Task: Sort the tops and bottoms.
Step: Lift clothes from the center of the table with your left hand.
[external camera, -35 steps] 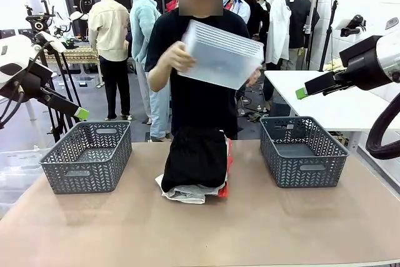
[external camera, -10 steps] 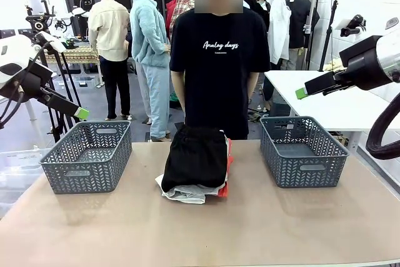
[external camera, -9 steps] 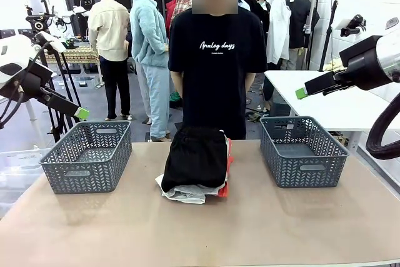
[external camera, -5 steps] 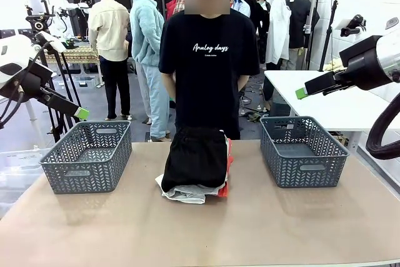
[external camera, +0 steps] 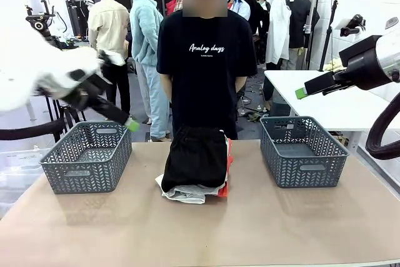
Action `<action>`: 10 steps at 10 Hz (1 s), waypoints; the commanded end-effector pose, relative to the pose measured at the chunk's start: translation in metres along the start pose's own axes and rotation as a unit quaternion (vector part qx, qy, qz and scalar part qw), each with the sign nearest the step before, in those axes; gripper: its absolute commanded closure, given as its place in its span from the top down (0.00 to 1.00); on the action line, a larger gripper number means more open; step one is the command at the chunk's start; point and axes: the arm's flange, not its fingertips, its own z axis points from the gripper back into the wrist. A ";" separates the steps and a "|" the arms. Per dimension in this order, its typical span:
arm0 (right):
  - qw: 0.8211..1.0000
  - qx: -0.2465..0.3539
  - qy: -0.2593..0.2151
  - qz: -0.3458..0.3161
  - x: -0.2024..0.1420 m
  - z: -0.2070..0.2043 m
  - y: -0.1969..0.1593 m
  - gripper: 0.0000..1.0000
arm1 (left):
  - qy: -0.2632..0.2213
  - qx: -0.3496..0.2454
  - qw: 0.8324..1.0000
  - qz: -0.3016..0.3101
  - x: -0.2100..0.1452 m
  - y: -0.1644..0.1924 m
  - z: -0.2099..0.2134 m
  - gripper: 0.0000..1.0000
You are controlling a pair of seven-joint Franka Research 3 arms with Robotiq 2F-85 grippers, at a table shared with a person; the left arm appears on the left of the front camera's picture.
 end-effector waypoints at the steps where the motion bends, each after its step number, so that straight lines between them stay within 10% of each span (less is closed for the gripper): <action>1: 1.000 0.007 -0.003 -0.005 0.000 -0.002 0.000 1.00 | 0.047 -0.022 0.998 0.023 0.052 0.022 -0.041 1.00; 4: 1.000 0.007 -0.003 -0.005 0.000 -0.002 0.000 1.00 | 0.092 0.017 0.995 0.041 0.111 0.023 -0.085 1.00; 10: 1.000 0.007 -0.003 -0.005 0.000 -0.002 0.000 1.00 | 0.100 0.018 0.994 0.047 0.099 0.000 -0.095 1.00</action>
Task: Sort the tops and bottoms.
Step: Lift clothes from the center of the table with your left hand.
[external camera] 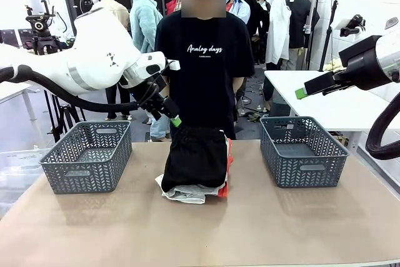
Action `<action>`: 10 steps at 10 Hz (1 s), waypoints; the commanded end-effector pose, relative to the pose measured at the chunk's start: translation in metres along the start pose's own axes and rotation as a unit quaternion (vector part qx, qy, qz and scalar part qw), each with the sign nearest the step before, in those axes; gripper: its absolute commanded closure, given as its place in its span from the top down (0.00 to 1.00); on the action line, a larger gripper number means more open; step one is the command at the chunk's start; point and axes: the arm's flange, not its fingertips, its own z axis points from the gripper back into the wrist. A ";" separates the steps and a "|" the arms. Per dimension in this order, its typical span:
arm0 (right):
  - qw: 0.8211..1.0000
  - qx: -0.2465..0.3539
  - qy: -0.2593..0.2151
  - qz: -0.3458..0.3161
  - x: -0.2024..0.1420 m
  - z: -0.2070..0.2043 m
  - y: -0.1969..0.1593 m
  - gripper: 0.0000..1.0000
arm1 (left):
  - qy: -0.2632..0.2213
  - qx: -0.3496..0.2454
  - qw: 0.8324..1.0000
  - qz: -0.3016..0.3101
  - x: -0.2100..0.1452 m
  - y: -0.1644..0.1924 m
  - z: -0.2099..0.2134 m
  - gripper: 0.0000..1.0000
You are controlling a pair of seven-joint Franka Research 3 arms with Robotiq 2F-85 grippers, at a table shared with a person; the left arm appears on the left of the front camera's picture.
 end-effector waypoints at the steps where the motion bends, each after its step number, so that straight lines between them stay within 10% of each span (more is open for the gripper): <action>1: 1.000 0.008 -0.003 -0.006 0.000 -0.002 -0.001 1.00 | 0.012 0.008 1.000 0.026 -0.002 -0.047 0.001 1.00; 4: 1.000 0.008 -0.003 -0.006 0.000 -0.002 -0.001 1.00 | 0.022 -0.020 0.995 0.096 -0.005 -0.104 -0.061 1.00; 10: 1.000 0.008 -0.003 -0.006 0.000 -0.002 -0.001 1.00 | 0.071 0.106 0.968 0.214 0.043 -0.071 -0.120 1.00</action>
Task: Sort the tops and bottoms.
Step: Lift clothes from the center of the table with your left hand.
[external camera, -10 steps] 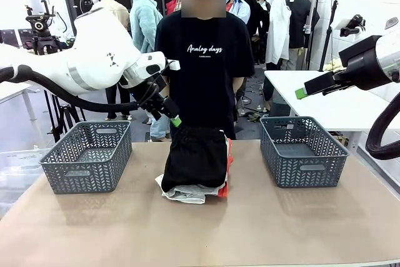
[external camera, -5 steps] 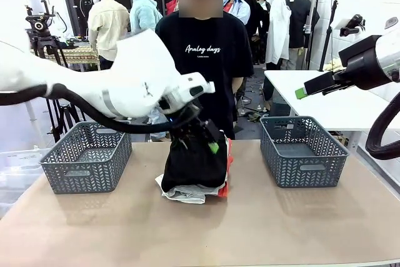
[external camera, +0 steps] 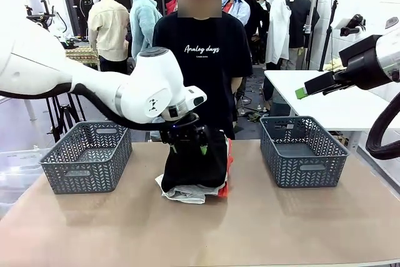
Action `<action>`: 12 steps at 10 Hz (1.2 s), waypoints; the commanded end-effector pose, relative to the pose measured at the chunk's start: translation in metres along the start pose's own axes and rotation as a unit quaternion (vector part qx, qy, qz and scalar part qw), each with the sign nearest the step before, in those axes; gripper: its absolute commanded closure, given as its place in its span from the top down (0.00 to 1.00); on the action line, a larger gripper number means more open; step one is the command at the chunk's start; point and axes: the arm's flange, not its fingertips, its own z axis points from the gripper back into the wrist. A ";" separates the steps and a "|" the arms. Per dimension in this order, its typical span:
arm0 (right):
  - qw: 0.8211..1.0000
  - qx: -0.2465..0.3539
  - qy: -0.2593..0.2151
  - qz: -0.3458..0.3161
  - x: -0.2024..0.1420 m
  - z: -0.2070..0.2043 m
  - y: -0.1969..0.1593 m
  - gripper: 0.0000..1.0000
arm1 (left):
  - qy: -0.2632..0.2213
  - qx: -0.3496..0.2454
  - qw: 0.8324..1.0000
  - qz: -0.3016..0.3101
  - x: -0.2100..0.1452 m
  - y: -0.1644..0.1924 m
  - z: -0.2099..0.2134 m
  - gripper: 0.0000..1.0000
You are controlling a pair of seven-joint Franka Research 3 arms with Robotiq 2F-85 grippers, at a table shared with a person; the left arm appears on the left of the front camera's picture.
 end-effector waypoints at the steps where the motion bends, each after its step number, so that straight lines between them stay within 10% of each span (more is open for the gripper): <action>1: 1.000 0.009 -0.002 -0.006 0.000 -0.002 -0.001 1.00 | 0.008 0.031 0.999 0.005 0.030 -0.024 0.001 1.00; 9: 1.000 0.009 -0.002 -0.006 0.000 -0.002 -0.001 1.00 | 0.059 0.005 0.997 0.039 0.051 -0.016 -0.031 1.00; 12: 1.000 0.009 -0.002 -0.006 0.000 -0.002 -0.001 1.00 | 0.084 -0.005 0.996 0.035 0.047 -0.012 -0.034 0.58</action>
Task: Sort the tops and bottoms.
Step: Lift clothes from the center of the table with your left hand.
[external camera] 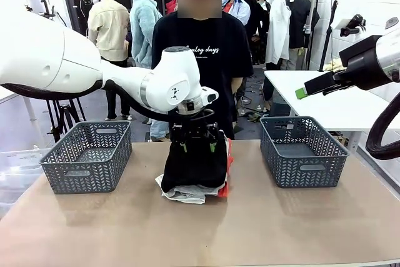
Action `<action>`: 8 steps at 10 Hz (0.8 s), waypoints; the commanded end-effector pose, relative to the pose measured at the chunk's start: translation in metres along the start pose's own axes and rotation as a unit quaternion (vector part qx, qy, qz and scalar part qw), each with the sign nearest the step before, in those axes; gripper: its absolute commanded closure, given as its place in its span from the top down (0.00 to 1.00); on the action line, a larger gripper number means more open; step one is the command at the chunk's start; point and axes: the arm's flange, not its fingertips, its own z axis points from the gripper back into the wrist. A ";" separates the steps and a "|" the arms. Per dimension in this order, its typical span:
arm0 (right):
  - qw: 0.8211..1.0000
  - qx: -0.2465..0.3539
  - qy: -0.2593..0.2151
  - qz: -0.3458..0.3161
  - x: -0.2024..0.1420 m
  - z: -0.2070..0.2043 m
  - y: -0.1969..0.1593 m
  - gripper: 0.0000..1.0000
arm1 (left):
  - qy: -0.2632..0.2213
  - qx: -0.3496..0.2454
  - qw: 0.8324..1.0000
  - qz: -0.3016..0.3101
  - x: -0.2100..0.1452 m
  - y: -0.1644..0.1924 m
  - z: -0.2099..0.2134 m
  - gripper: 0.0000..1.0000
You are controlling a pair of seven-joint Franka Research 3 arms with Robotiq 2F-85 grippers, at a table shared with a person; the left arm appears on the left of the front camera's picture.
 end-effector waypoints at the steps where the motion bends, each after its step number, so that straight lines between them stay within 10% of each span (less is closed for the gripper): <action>1: 1.000 0.009 -0.002 -0.006 0.000 -0.002 -0.001 1.00 | 0.015 0.001 1.000 -0.003 0.001 0.002 0.003 0.39; 3: 1.000 0.009 -0.002 -0.006 0.000 -0.002 -0.001 1.00 | 0.024 -0.011 1.000 0.001 -0.002 0.005 0.001 0.00; 8: 1.000 0.009 -0.002 -0.006 0.000 -0.002 -0.001 1.00 | 0.001 -0.009 1.000 0.002 -0.004 0.008 0.007 0.00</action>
